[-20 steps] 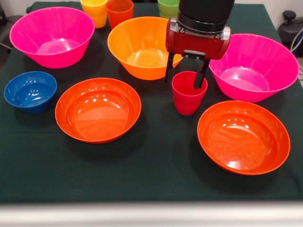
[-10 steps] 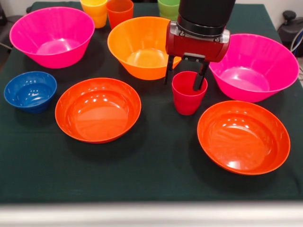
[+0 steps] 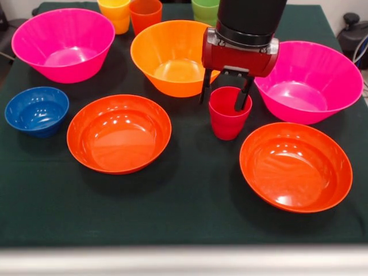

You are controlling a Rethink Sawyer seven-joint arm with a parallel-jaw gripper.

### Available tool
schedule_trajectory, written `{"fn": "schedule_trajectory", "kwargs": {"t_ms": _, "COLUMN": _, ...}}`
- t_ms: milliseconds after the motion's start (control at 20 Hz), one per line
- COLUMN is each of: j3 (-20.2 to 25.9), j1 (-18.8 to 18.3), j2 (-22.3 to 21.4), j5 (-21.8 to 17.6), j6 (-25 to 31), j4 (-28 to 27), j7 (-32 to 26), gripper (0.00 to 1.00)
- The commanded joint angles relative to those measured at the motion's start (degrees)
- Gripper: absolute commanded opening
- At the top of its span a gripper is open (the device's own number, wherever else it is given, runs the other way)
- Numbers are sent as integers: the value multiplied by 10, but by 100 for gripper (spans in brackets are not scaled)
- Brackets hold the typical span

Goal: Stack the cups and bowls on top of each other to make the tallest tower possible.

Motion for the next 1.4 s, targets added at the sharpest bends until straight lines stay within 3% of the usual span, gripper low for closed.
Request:
{"fn": "schedule_trajectory", "kwargs": {"t_ms": 50, "j3": 32, "j1": 2, "j2": 27, "j5": -26, "j6": 34, "j4": 21, "j7": 26, "gripper": 100}}
{"fn": "schedule_trajectory", "kwargs": {"t_ms": 900, "j3": 33, "j1": -4, "j2": 22, "j5": -21, "j6": 45, "j4": 56, "j7": 24, "gripper": 100}}
{"fn": "schedule_trajectory", "kwargs": {"t_ms": 1400, "j3": 28, "j1": -2, "j2": 17, "j5": -31, "j6": 10, "j4": 93, "j7": 28, "gripper": 100}}
